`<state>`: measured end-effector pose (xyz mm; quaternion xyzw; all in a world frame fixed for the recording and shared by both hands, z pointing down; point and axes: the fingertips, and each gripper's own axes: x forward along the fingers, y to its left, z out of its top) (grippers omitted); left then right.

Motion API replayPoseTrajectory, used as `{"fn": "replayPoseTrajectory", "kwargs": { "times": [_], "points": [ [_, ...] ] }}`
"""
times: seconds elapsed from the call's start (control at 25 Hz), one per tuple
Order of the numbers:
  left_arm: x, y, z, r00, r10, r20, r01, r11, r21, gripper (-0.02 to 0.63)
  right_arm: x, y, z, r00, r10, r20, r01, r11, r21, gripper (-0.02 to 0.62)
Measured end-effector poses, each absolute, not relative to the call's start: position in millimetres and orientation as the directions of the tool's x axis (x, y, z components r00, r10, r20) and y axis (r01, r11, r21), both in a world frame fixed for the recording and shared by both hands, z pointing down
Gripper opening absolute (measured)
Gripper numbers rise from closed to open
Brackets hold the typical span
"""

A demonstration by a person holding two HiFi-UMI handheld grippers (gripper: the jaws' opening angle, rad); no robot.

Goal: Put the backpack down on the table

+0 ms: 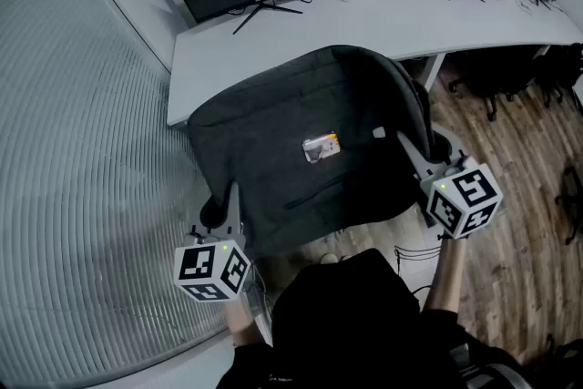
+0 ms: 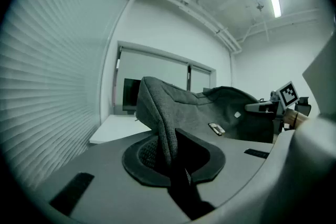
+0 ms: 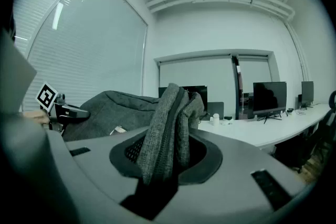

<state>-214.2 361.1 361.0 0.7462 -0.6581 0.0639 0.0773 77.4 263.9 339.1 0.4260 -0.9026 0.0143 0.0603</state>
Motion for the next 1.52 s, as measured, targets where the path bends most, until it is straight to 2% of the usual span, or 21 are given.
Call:
{"fn": "replayPoseTrajectory", "kwargs": {
  "times": [0.88,1.52],
  "points": [
    [-206,349,375,0.114,-0.972,0.208,-0.993,-0.107,0.041,0.043,86,248,355,-0.642,-0.753,0.145,-0.761,0.648,-0.006,0.107],
    [-195,325,404,0.09,-0.957,0.276,-0.994,-0.071,0.079,0.043,93,214,384,-0.657,-0.723,0.215,-0.747,0.663,-0.051,0.107]
  ]
}}
